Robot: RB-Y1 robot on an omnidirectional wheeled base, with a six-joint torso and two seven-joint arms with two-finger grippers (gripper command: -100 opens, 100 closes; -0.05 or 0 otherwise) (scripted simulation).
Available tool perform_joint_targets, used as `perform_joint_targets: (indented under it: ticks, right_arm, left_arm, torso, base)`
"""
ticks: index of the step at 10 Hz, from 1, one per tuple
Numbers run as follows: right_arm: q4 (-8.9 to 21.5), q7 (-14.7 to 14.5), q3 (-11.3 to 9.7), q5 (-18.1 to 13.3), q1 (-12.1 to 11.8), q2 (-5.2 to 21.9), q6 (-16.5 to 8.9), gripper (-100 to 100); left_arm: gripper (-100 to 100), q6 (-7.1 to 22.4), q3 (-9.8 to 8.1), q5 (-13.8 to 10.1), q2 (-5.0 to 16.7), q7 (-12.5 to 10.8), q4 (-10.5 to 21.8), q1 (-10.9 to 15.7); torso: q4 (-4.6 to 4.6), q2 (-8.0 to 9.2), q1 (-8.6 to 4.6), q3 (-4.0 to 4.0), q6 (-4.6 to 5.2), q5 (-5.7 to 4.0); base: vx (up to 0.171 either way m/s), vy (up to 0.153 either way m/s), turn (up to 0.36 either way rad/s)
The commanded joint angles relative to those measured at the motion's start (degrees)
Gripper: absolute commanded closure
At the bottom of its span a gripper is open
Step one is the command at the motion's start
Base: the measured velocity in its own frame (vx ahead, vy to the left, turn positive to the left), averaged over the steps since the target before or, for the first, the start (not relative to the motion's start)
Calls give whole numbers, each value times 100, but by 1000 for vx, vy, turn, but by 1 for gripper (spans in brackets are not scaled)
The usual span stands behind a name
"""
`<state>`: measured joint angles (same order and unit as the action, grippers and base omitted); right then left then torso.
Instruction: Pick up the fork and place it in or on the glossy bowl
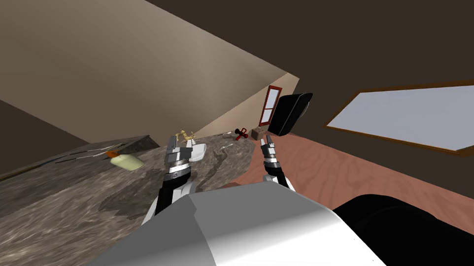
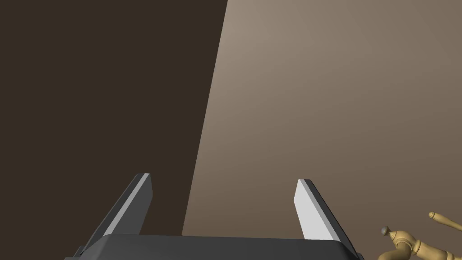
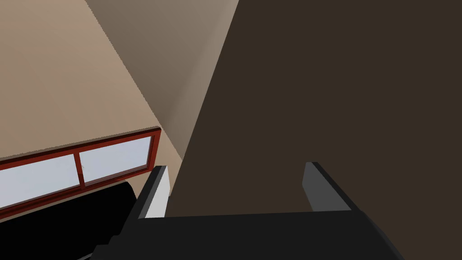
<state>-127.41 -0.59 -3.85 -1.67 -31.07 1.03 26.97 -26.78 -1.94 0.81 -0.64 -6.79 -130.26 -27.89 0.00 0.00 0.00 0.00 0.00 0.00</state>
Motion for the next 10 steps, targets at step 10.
perform_joint_targets:
  ticks: [10]
  right_arm:
    - [0, 0, 0, 0, 0, 0, 0, 0]
  left_arm:
    - [-100, 1284, -199, -489, 842, 8, 769, 979]
  torso:
    - [1, 5, -7, 3, 0, -2]
  base:
    - [-18, -22, 35]
